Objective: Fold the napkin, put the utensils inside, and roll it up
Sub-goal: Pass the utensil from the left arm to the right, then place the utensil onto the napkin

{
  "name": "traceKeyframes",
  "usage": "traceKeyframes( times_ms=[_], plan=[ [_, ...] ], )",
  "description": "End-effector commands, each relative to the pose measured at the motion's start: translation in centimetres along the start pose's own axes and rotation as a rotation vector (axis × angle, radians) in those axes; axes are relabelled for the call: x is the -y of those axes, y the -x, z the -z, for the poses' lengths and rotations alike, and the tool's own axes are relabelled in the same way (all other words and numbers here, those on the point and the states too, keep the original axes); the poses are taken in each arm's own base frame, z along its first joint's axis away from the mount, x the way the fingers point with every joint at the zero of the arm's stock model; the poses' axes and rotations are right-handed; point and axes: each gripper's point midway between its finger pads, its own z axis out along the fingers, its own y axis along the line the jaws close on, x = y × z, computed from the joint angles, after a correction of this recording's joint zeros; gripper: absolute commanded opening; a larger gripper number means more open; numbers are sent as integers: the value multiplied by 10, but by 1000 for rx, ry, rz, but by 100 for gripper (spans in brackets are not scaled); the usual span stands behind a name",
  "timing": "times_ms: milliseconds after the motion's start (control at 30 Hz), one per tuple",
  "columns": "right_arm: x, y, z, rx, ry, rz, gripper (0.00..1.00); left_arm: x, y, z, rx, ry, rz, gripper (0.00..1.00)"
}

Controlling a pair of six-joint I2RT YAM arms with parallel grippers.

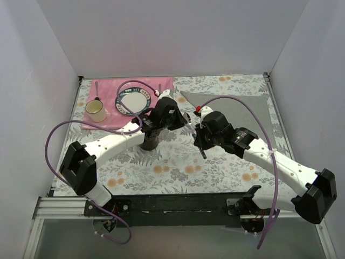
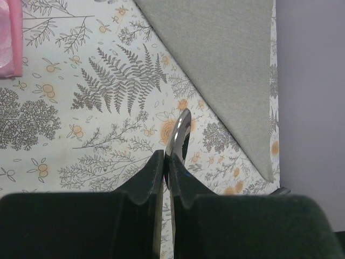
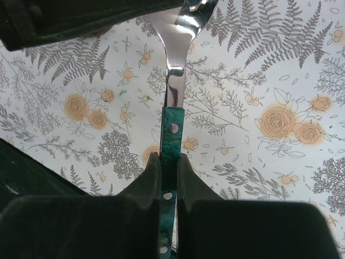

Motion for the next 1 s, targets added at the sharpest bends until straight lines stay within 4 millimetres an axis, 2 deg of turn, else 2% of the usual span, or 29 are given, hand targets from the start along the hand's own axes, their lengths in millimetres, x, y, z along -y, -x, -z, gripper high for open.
traceKeyframes(
  times_ms=[0,33,67,100,133,167,233,267,300,400,567,633,667,700,767,800,833,867,900,933,967],
  plan=[
    [-4,33,8,127,4,93,1,29,23,28,56,-108,17,5],
    [5,35,11,139,-43,83,1,29,26,31,60,-118,3,18],
    [13,36,13,148,-84,85,1,28,30,40,77,-128,-17,38],
    [22,39,16,164,-122,96,1,25,40,46,106,-132,-23,64],
    [28,42,19,182,-135,109,1,27,48,53,137,-160,-27,78],
    [42,44,21,182,-166,144,1,27,57,70,175,-188,-32,82],
    [51,44,18,176,-152,206,1,22,74,85,230,-199,-52,86],
    [68,38,17,153,-191,279,1,21,80,92,246,-204,-57,87],
    [75,41,15,161,-202,305,1,20,89,104,274,-214,-71,87],
    [103,43,16,147,-225,385,1,21,91,123,272,-247,-98,88],
    [149,48,14,104,-303,496,1,16,70,141,202,-295,-125,88],
    [167,49,6,50,-327,551,1,12,63,149,197,-306,-107,88],
    [183,48,5,26,-344,543,1,11,59,150,186,-316,-103,88],
    [189,48,-5,-7,-311,574,1,11,56,154,182,-329,-98,88],
    [202,48,-8,-27,-260,585,1,12,47,161,161,-361,-85,88],
    [202,47,-17,-22,-196,598,1,12,45,165,151,-372,-80,87],
    [207,54,-17,-5,-191,609,1,12,42,167,146,-379,-80,87],
    [222,55,-14,-5,-203,588,1,13,40,173,142,-395,-82,87],
    [229,52,-22,-23,-181,574,1,14,37,177,134,-408,-85,87],
    [235,60,-21,-17,-176,610,1,15,37,180,136,-412,-88,87],
    [239,58,-22,-35,-161,609,1,15,37,187,147,-422,-91,87]
  ],
)
